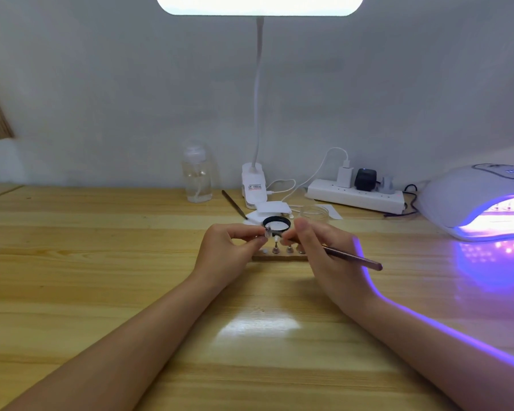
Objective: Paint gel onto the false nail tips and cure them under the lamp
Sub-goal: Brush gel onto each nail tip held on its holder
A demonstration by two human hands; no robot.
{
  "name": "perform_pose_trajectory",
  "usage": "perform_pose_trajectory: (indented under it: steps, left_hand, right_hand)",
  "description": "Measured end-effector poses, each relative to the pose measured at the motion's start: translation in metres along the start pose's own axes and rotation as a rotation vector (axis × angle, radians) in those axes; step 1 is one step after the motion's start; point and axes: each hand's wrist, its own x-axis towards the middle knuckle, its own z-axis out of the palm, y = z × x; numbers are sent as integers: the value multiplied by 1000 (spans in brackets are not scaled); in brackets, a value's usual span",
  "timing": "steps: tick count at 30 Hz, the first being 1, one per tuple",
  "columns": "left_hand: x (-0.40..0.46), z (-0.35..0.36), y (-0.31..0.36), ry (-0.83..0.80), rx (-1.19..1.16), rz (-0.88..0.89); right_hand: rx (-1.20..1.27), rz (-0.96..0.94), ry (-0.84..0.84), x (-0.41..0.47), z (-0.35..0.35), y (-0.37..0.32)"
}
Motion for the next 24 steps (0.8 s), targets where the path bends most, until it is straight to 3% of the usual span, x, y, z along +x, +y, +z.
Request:
perform_pose_trajectory:
  steps: [3, 7, 12, 17, 21, 24]
  left_hand:
    - [-1, 0, 0, -1, -12, 19]
    - [0, 1, -1, -15, -35, 33]
    - [0, -1, -1, -14, -48, 36]
    - [2, 1, -1, -12, -38, 13]
    - [1, -1, 0, 9, -63, 9]
    - [0, -2, 0, 22, -60, 13]
  right_hand:
    - [171, 94, 21, -2, 2, -1]
    - [4, -9, 22, 1, 1, -1]
    - [181, 138, 34, -1, 2, -2]
    - [7, 19, 24, 1, 1, 1]
    - [155, 151, 18, -2, 2, 0]
    - [131, 117, 70, -2, 1, 1]
